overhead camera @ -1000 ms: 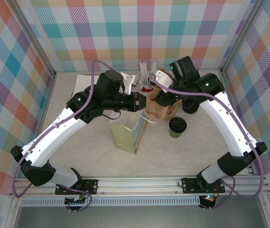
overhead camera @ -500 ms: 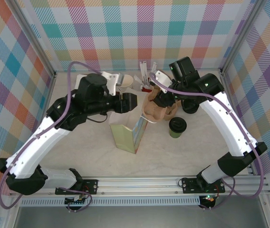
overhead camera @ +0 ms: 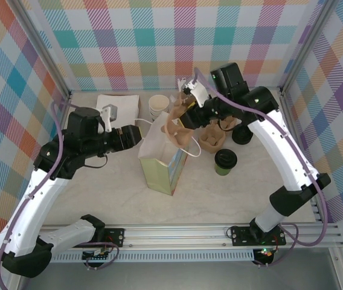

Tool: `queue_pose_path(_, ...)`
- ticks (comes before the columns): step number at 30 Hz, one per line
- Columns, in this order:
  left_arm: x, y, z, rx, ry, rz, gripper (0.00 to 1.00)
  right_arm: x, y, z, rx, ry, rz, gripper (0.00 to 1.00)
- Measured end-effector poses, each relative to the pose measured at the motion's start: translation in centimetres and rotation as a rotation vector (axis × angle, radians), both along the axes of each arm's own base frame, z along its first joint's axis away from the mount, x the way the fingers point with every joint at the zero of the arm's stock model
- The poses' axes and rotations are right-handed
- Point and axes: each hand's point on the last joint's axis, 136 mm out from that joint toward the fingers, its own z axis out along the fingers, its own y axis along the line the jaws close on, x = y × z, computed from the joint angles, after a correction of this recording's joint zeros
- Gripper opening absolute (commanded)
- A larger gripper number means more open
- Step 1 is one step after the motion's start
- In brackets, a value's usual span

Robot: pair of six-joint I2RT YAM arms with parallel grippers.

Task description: Pack the takeout coffee

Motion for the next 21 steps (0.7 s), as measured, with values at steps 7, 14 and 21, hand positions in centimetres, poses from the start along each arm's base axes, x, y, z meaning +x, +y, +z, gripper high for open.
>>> queue_pose_path(7,-0.6,-0.3,-3.7,-0.043,0.109,-0.004,0.78,-1.2,2.7,0.0,0.118,0.211,0.046,0.39)
queue_pose_path(14,-0.3,-0.7,-5.2,-0.063,0.149,0.002,0.78,-2.0,5.1,-1.4,0.145,0.365,0.083,0.39)
queue_pose_path(21,-0.2,-0.8,-6.4,-0.052,0.179,0.005,0.76,-1.6,6.3,-3.3,0.135,0.466,0.078,0.39)
